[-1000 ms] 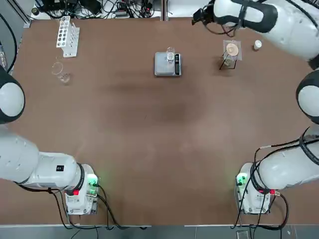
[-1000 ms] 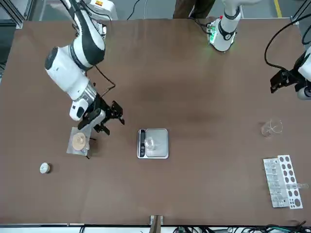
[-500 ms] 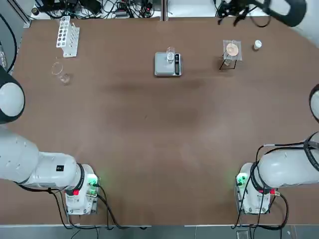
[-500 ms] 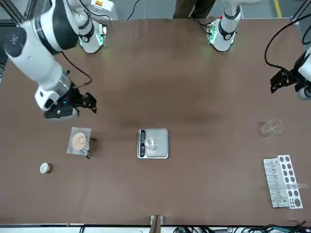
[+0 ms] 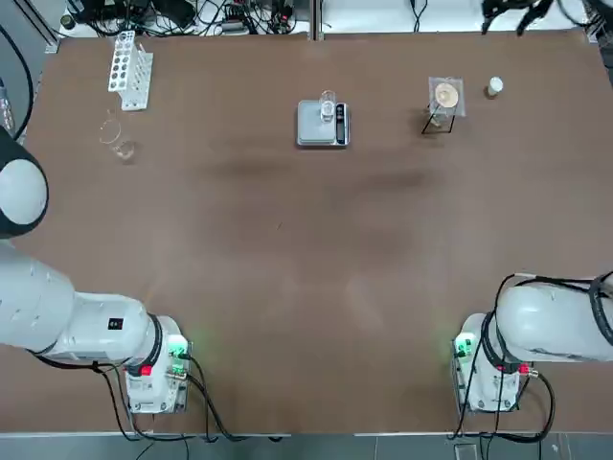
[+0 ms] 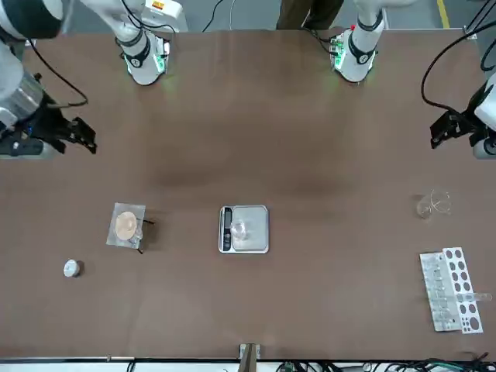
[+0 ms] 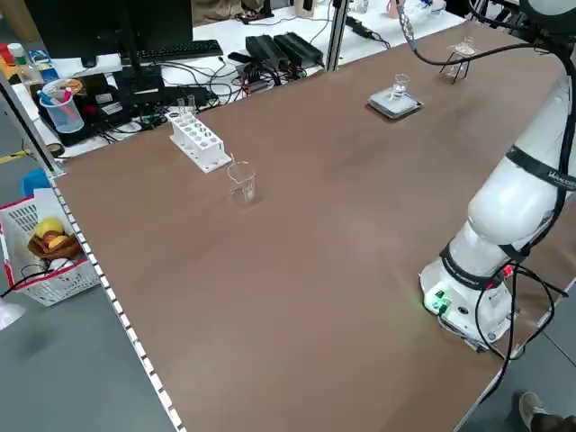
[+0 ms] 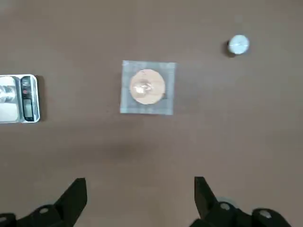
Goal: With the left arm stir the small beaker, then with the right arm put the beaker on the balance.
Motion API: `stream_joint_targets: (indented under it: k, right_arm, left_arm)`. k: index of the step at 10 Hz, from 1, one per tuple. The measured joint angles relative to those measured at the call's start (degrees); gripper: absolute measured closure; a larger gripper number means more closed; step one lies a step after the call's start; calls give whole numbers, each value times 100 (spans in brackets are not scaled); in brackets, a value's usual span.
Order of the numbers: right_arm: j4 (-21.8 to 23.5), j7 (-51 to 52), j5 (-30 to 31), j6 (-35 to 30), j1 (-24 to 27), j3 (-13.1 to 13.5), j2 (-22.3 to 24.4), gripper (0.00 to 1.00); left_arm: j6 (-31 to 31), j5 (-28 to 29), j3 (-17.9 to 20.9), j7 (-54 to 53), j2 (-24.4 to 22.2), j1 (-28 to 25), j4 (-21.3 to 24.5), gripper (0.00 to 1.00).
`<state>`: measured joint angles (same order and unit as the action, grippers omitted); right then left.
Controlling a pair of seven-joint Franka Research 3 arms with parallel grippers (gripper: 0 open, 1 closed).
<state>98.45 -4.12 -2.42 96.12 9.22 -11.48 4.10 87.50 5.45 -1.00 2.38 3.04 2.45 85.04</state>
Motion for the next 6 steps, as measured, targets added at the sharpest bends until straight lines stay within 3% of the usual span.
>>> stream_joint_targets:
  k: [3,6]
  right_arm:
    - [-202,500,17,-289,173,98,151,0]
    - [-276,976,83,-180,178,168,307,0]
  left_arm:
    - [0,-41,-10,0,-2,2,-1,0]
    - [-15,-42,-14,-4,-6,1,-2,0]
